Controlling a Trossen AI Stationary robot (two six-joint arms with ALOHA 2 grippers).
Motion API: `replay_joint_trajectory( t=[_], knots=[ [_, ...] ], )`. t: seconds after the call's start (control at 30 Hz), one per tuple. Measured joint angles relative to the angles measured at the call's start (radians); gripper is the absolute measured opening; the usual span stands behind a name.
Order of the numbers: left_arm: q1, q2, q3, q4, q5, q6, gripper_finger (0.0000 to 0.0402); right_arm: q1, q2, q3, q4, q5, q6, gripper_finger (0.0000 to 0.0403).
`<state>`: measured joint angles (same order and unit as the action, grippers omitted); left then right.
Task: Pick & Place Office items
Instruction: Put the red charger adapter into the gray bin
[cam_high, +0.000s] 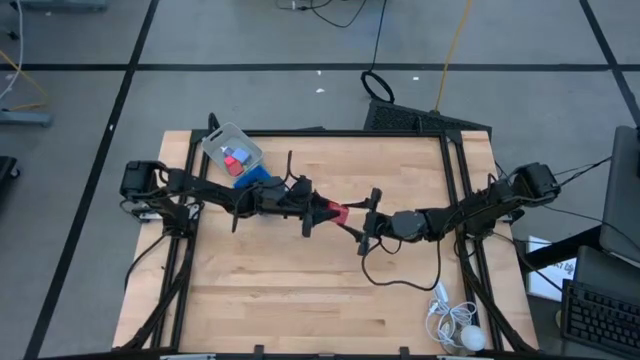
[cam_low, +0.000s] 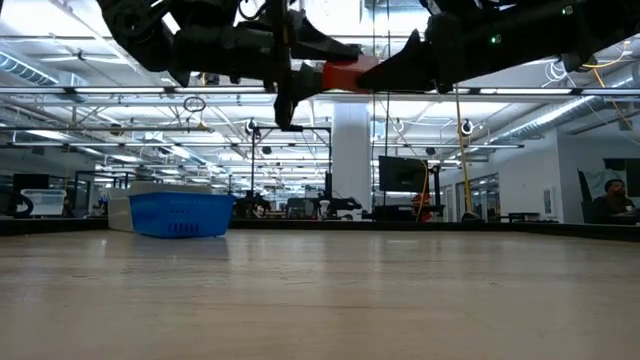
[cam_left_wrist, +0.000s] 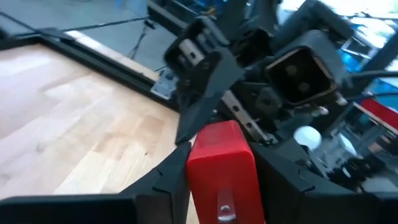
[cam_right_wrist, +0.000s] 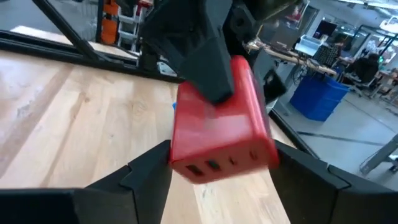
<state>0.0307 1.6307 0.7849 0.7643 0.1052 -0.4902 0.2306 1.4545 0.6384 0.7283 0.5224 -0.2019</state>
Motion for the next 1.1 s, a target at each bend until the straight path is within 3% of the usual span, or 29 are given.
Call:
replay_joint_trajectory(
  t=[0.13, 0.37, 0.73, 0.97, 1.1],
  knots=[
    [0.011, -0.051, 0.002, -0.058, 0.049, 0.051, 0.0128, 0.0, -0.021, -0.002, -0.033, 0.0, 0.044, 0.0245],
    [-0.01, -0.158, 0.001, -0.249, 0.006, 0.157, 0.0131, -0.001, -0.124, -0.002, -0.189, -0.002, 0.17, 0.0246],
    [-0.112, -0.322, 0.0, -0.489, -0.302, 0.282, 0.0122, -0.002, -0.265, -0.011, -0.467, -0.026, 0.285, 0.0247],
    [-0.184, -0.406, -0.001, -0.635, -0.615, 0.285, 0.0132, -0.022, -0.368, -0.128, -0.351, -0.109, 0.3, 0.0247],
    [-0.206, -0.446, -0.02, -0.654, -0.707, 0.279, 0.0122, -0.057, -0.44, -0.232, -0.237, -0.176, 0.322, 0.0247]
  ],
)
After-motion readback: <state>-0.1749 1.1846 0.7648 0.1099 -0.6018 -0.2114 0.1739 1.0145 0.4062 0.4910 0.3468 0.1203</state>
